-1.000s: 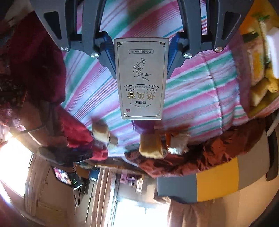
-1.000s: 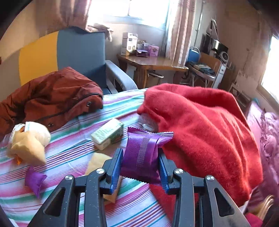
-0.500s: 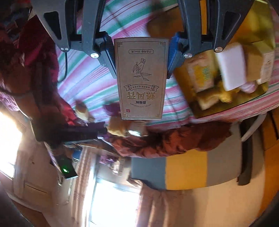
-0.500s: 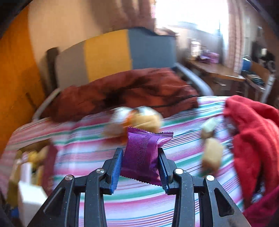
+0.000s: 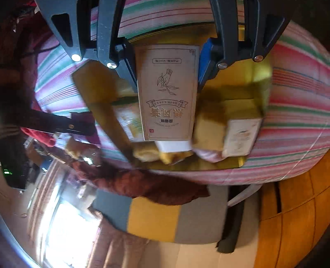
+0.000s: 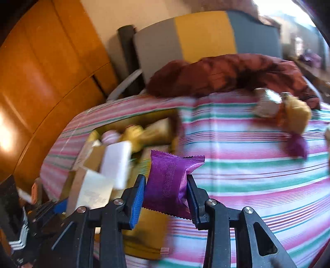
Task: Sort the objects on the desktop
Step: 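Lower the medicine box into the tray with the left gripper while the right gripper releases the purple packet there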
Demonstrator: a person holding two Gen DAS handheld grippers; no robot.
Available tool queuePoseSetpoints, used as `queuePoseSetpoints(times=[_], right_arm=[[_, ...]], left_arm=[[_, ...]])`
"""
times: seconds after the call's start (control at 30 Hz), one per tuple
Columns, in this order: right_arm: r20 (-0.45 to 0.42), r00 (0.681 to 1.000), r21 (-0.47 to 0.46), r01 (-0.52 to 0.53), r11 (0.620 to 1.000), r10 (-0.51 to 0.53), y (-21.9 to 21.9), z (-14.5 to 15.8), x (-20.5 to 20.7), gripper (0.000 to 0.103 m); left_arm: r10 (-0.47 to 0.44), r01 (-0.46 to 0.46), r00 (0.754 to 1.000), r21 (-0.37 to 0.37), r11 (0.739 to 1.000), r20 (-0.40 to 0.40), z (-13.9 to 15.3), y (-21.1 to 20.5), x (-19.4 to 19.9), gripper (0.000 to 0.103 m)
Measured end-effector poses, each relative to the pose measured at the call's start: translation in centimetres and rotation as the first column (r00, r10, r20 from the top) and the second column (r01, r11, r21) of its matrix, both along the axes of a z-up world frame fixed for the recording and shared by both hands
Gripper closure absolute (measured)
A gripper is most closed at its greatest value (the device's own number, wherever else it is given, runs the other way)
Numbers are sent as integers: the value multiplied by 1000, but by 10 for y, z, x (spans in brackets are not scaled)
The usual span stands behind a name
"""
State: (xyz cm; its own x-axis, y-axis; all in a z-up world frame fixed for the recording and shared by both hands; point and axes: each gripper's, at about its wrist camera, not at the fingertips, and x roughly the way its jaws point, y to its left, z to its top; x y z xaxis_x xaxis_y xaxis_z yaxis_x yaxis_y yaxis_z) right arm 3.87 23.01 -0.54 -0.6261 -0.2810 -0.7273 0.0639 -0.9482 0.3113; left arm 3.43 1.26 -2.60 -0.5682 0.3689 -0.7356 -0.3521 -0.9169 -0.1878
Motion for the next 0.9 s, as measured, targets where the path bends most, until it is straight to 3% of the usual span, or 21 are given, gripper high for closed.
queuePoseSetpoints(times=[0.17, 0.37, 0.57, 0.67, 0.9], right_arm=[[42, 996, -1, -77, 997, 77, -38, -9, -5, 64], [88, 985, 10, -150, 989, 149, -74, -20, -9, 64], [112, 980, 20, -170, 985, 167, -85, -25, -10, 64], [135, 976, 0, -174, 985, 172, -86, -30, -11, 64], [169, 965, -54, -193, 980, 200, -92, -37, -12, 61]], left_arm=[[53, -52, 998, -11, 999, 43, -8, -29, -10, 52], [51, -46, 996, -63, 997, 69, -13, -37, -14, 51], [53, -45, 995, -92, 995, 86, -19, -33, -5, 51], [100, -92, 991, -88, 992, 92, -24, -38, -5, 51], [131, -132, 991, -59, 989, -26, 5, -44, 2, 45]])
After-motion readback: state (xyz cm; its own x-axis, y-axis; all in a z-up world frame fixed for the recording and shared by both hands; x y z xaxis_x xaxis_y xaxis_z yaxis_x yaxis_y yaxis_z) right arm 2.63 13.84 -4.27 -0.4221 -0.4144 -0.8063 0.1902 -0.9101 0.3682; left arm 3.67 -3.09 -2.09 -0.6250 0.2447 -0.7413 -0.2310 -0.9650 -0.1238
